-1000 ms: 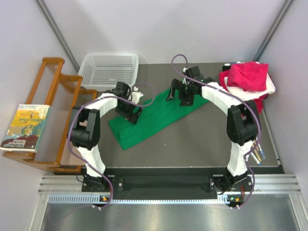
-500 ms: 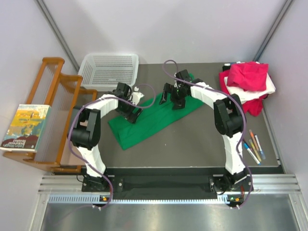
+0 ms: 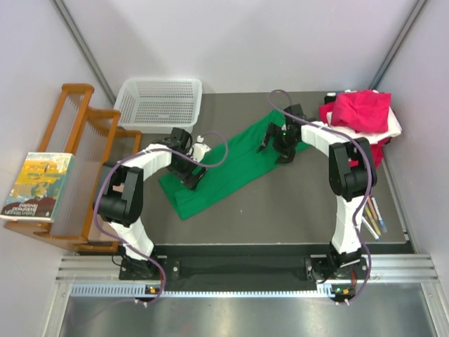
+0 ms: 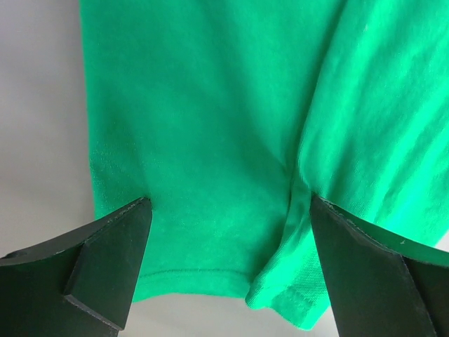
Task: Fold and stack the t-shirts
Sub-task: Fold the tshirt
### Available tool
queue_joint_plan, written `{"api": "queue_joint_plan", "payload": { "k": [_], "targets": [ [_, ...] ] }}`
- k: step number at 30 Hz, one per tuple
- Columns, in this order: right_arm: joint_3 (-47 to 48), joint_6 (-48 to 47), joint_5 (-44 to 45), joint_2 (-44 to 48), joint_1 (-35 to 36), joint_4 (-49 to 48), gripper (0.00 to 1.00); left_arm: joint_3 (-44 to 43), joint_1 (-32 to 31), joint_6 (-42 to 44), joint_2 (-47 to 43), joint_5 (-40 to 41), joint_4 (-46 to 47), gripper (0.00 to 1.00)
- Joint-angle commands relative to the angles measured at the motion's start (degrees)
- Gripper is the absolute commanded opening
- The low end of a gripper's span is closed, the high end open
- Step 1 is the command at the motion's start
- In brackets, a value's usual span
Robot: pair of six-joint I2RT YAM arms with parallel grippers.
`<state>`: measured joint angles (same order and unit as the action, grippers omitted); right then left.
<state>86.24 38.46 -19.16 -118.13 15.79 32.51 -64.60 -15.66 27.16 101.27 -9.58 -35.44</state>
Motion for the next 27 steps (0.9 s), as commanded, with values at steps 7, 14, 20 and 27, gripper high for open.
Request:
{"api": "queue_joint_plan", "payload": {
  "k": [7, 14, 20, 27],
  "targets": [
    [-0.98, -2.16, 0.44, -0.88, -6.03, -0.87, 0.93, 0.09, -3.15, -1.05, -4.77, -2.54, -3.49, 0.99],
    [0.69, -2.34, 0.35, -2.55, -9.90, 0.45, 0.93, -1.67, -4.46, -1.93, -5.21, -4.04, -5.52, 0.99],
    [1.74, -2.25, 0.35, -3.43, -10.17, 0.63, 0.93, -1.06, -4.82, -2.11, -5.39, -3.25, -5.16, 0.99],
    [2.18, -3.39, -1.50, -3.08, -8.32, 0.97, 0.93, -0.44, -4.91, -2.28, -5.21, -2.72, -4.11, 0.99]
  ]
}}
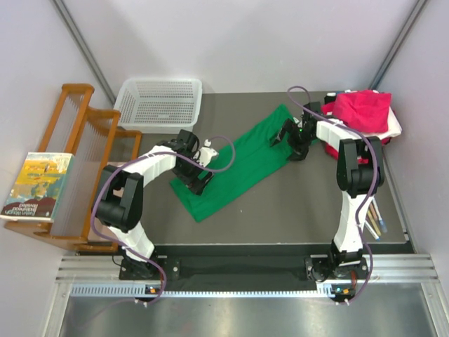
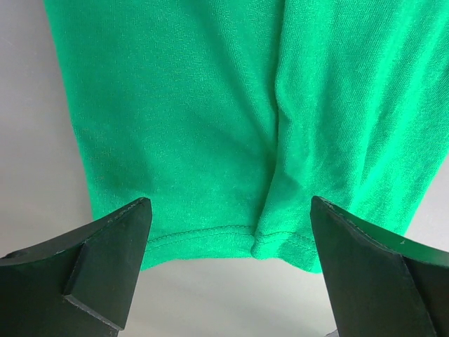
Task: Fold and stack the t-shirts
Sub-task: Fold the tshirt
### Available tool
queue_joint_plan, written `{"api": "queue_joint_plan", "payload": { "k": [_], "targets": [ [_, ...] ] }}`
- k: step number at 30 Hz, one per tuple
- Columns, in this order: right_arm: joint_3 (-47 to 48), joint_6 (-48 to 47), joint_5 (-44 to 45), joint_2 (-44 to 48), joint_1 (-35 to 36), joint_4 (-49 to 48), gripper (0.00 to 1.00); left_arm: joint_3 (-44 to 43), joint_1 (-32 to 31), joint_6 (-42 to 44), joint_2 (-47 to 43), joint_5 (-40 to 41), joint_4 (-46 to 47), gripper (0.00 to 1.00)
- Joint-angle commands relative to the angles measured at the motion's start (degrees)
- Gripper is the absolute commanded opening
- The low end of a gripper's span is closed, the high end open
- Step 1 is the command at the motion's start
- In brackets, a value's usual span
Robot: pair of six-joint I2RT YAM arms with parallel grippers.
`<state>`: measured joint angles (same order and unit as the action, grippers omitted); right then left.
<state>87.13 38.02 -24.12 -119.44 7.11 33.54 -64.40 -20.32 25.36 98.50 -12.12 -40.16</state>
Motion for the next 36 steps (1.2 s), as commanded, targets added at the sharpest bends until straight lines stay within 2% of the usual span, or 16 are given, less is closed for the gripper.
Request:
{"api": "queue_joint_plan", "payload": {
  "k": [1, 8, 13, 22, 28, 36],
  "targets": [
    [1.37, -3.04, 3.90, -1.24, 0.44, 0.29, 0.93, -0.46, -0.25, -0.58, -2.43, -0.19, 0.70, 0.99],
    [1.55, -1.37, 2.85, 3.42, 0.71, 0.12, 0.94, 1.90, -0.25, -1.90, -0.94, 1.92, 3.33, 0.99],
    [5.85, -1.28, 3.64, 3.42, 0.80, 1.79, 0.94, 4.28, -0.34, -1.46, 1.96, 3.68, 3.87, 0.99],
    [22.28, 1.18, 4.08, -7.29, -1.30, 6.44, 0.94, 4.90, -2.36, 0.65, 0.91, 2.54, -3.25, 0.99],
    [23.87, 0.65, 8.12, -9.85, -5.35, 8.55, 0.94, 6.57, -4.82, 1.09, -1.11, 0.78, -6.77, 0.99],
    [21.94, -0.49, 12.08, -8.09, -6.50, 9.00, 0.94, 7.19, -7.72, 0.91, -2.87, -0.10, -9.32, 0.99]
  ]
}}
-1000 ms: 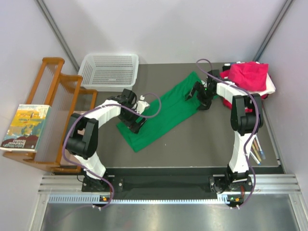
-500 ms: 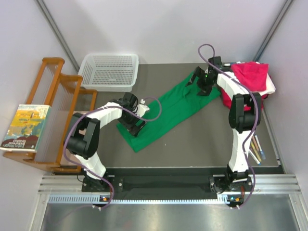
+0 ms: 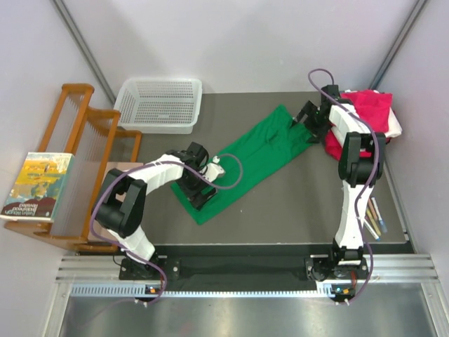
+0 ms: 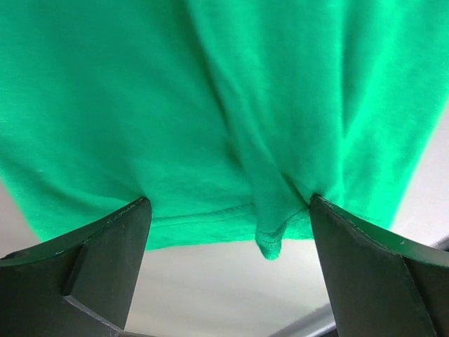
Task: Fold and stack the t-shirts
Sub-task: Fold the tshirt
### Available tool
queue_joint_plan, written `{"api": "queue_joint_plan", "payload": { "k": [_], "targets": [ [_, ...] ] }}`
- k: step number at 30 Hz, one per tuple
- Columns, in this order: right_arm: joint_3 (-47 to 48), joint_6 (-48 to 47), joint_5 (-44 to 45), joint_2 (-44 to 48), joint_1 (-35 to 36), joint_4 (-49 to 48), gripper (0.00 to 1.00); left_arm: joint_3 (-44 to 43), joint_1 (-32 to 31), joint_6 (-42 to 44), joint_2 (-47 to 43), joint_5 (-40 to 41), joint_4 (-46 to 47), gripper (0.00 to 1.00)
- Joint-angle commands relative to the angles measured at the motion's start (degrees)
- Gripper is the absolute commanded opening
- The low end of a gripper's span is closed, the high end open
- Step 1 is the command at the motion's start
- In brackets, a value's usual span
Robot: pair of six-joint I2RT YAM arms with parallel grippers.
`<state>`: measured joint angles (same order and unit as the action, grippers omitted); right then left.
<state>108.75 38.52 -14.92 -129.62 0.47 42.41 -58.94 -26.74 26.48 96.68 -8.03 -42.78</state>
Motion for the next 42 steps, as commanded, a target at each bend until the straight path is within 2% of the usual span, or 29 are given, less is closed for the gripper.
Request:
{"api": "queue_joint_plan", "payload": {
  "k": [1, 17, 23, 27, 31, 36, 42],
  "targets": [
    [0.50, -0.99, 2.88, 1.57, 0.23, 0.13, 0.94, 1.63, -1.47, -0.03, -0.97, -4.18, -7.05, 0.99],
    [16.74, -4.42, -0.02, -13.54, 1.38, 4.43, 0.95, -0.65, -2.35, -0.46, -1.68, -5.50, -9.69, 0.99],
    [24.91, -4.42, -2.48, -16.89, 1.29, 4.87, 0.96, -1.00, -3.05, -1.51, -1.76, -9.80, -11.44, 0.99],
    [26.43, -4.86, -4.59, -17.77, 1.20, 3.74, 0.97, -0.65, -4.81, -1.87, -1.94, -12.53, -12.58, 0.99],
    [23.97, -8.54, -3.90, -13.40, 2.25, 1.81, 0.97, -2.58, -5.16, -1.70, -2.90, -12.80, -13.29, 0.99],
    [18.52, -11.01, -0.73, -5.04, 6.28, 1.18, 0.98, -8.29, -4.20, -2.83, -4.13, -8.06, -11.89, 0.99],
    [9.84, -14.09, 2.61, 7.95, 12.26, 2.85, 0.98, -12.78, 1.42, -6.87, -7.91, -2.09, -6.53, 0.99]
  ]
}}
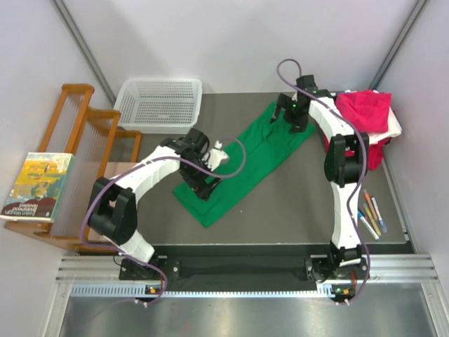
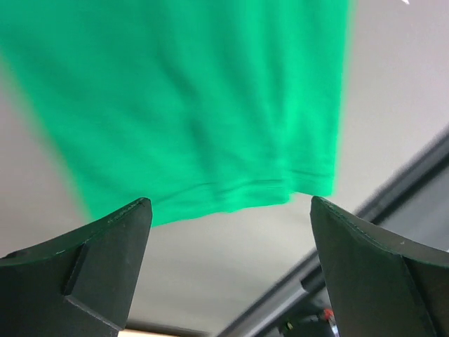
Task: Fold and stack the t-shirts
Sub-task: Fold the tshirt
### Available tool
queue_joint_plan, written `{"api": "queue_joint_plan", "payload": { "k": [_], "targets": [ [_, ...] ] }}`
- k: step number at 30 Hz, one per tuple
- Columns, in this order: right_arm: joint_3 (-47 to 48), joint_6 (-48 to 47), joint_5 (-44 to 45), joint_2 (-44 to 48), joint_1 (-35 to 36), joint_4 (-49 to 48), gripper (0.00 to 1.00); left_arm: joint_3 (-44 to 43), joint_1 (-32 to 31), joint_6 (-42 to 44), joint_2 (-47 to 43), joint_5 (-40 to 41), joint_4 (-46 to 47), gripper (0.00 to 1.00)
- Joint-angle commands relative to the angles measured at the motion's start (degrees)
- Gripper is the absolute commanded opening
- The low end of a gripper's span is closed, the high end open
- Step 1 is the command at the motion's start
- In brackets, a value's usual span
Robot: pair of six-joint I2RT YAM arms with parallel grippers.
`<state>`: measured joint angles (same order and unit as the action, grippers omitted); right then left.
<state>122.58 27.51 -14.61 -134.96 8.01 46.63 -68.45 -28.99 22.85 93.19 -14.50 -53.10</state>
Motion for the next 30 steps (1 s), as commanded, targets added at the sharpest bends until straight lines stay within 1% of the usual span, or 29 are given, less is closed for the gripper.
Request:
{"api": "queue_joint_plan", "payload": {
  "k": [1, 2, 3, 4, 5, 6, 7, 8, 9, 10, 11, 12, 13, 14, 15, 17, 21, 23, 26, 30],
  "targets": [
    [-9.50, -2.38, 2.48, 15.23, 5.34, -1.89, 0.98, -3.53, 6.29, -5.08, -5.37, 4.39, 5.45, 0.99],
    [-12.69, -2.46, 2.66, 17.34, 6.13, -3.90, 0.98, -3.45, 8.14, -6.23, -6.08, 4.13, 6.33, 0.99],
    [-15.07, -2.72, 3.79, 21.01, 8.23, -4.00, 0.98, -3.36, 11.99, -7.28, -6.78, 2.91, 7.04, 0.99],
    [-19.53, -3.24, 6.67, 22.70, 9.38, -3.92, 0.98, -3.27, 14.12, -9.30, -8.27, 2.29, 8.70, 0.99],
    [-21.84, -3.42, 6.87, 24.46, 10.78, -4.70, 0.98, -2.75, 16.40, -10.19, -9.15, 1.59, 9.50, 0.99],
    [-23.60, -3.60, 7.23, 27.17, 14.19, -5.32, 0.98, -2.40, 20.69, -11.15, -9.77, 1.67, 10.81, 0.99],
    [-25.88, -3.95, 8.53, 28.07, 16.40, -5.24, 0.99, -2.31, 23.08, -12.90, -10.91, 1.06, 12.13, 0.99],
    [-26.34, -4.47, 9.24, 28.43, 18.95, -4.80, 0.99, -2.31, 25.37, -13.70, -11.27, 0.71, 12.93, 0.99],
    [-26.34, -4.83, 10.12, 28.00, 24.28, -2.62, 0.99, -2.39, 30.18, -14.49, -11.45, 0.27, 13.11, 0.99],
    [-25.91, -5.61, 11.96, 27.38, 27.03, -1.38, 0.99, -2.66, 32.05, -15.46, -11.45, -1.22, 13.20, 0.99],
    [-25.82, -5.88, 13.45, 26.77, 29.67, -0.15, 0.99, -2.92, 33.55, -15.90, -11.19, -1.06, 12.68, 0.99],
    [-26.08, -6.23, 14.25, 25.81, 34.74, 0.47, 0.99, -3.44, 36.17, -16.52, -11.10, -0.71, 12.32, 0.99],
    [-26.52, -6.59, 17.74, 25.19, 37.23, 0.83, 0.99, -3.54, 37.59, -16.78, -10.75, -1.40, 11.80, 0.99],
    [-26.43, -6.85, 19.08, 24.31, 39.43, 1.35, 0.98, -3.54, 38.91, -16.96, -10.75, -4.02, 11.53, 0.99],
    [-25.91, -7.20, 20.14, 22.47, 43.02, 2.14, 0.98, -3.45, 41.36, -17.14, -10.57, -4.74, 11.18, 0.99],
    [-23.98, -8.08, 23.04, 20.88, 47.16, 3.99, 0.99, -3.27, 42.44, -16.79, -10.05, -5.45, 10.74, 0.99],
    [-17.32, -10.53, 26.03, 16.23, 51.92, 7.33, 0.98, -3.10, 43.06, -16.61, -8.46, -6.33, 9.25, 0.99],
    [-15.54, -11.50, 27.61, 15.08, 54.29, 8.73, 0.98, -2.75, 43.32, -16.44, -8.29, -6.59, 9.33, 0.99],
    [-12.29, -13.79, 29.90, 12.27, 56.49, 10.49, 0.98, -2.05, 43.32, -16.08, -8.37, -7.03, 9.77, 0.99],
    [-8.78, -14.94, 31.39, 9.19, 56.85, 11.02, 0.98, -0.82, 43.41, -16.00, -7.67, -7.29, 10.65, 0.99]
  ]
}}
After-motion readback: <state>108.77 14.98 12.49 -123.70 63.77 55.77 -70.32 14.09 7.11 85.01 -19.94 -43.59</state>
